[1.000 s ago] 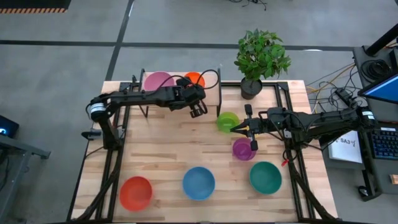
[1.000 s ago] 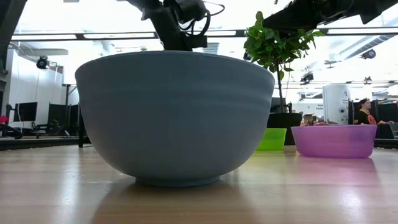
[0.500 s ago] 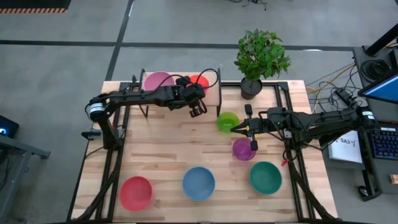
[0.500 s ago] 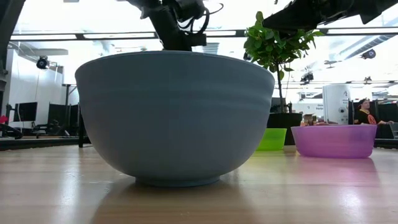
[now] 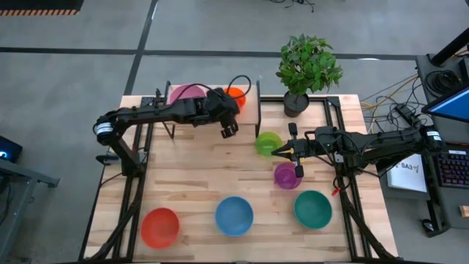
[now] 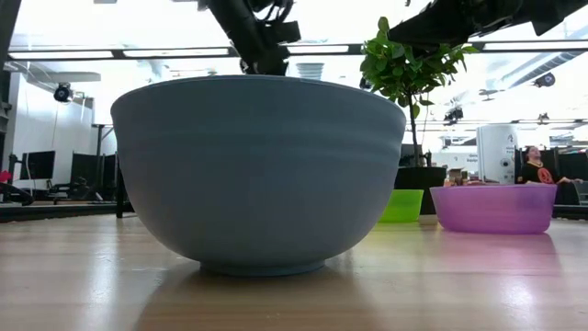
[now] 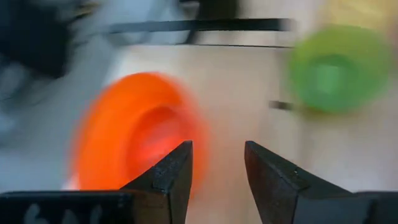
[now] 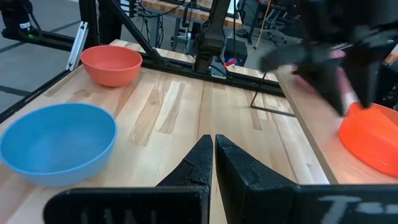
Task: Place and stack bowls onto a shelf
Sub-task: Stack the small green bowl on top of the small orange bowl on the shelf
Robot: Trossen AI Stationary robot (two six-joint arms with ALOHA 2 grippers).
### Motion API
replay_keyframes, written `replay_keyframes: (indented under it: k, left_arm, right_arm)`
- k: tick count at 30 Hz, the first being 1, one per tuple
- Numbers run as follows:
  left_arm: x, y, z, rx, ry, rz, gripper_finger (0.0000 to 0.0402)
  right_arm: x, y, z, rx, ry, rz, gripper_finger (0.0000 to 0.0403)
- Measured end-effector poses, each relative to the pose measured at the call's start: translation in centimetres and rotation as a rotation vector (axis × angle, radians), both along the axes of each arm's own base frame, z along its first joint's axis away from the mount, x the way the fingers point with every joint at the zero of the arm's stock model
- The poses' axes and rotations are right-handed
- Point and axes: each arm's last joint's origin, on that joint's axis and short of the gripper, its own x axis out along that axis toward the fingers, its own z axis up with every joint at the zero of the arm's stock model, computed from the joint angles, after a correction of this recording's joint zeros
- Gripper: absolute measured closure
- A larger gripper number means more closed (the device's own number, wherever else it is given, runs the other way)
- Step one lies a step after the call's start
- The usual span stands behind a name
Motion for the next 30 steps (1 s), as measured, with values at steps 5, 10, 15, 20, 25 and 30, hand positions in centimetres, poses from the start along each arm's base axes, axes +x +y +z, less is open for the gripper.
replay_keyframes:
  k: [5,10,15,20,25,30]
  left_arm:
    - [0.2,-0.3,-0.8,-0.029,0.04,-0.151,0.0298]
    - [0.2,1.0,-1.5,0.066,0.088,-0.034,0.034]
    - [0.2,1.6,-1.4,0.07,0.061,0.021,0.0374]
    - [0.2,0.2,-0.5,-0.007,-0.023,0.052,0.0397]
    - [-0.3,-4.5,1.3,-0.083,-0.123,-0.048,0.0401]
    - [-1.9,-10.6,1.4,-0.09,-0.187,-0.162,0.0401]
  right_arm:
    - [0.0,0.0,0.0,-0.001,0.0,0.0,0.0394]
    - [0.0,0.0,0.0,-0.001,0.001,0.0,0.0394]
    - [0.0,0.0,0.0,-0.002,0.001,0.0,0.0394]
    - [0.0,0.0,0.0,-0.002,0.003,0.0,0.0394]
    - [0.0,0.0,-0.1,-0.001,0.009,-0.001,0.0394]
    - [0.3,0.0,-0.3,-0.001,0.017,-0.003,0.0394]
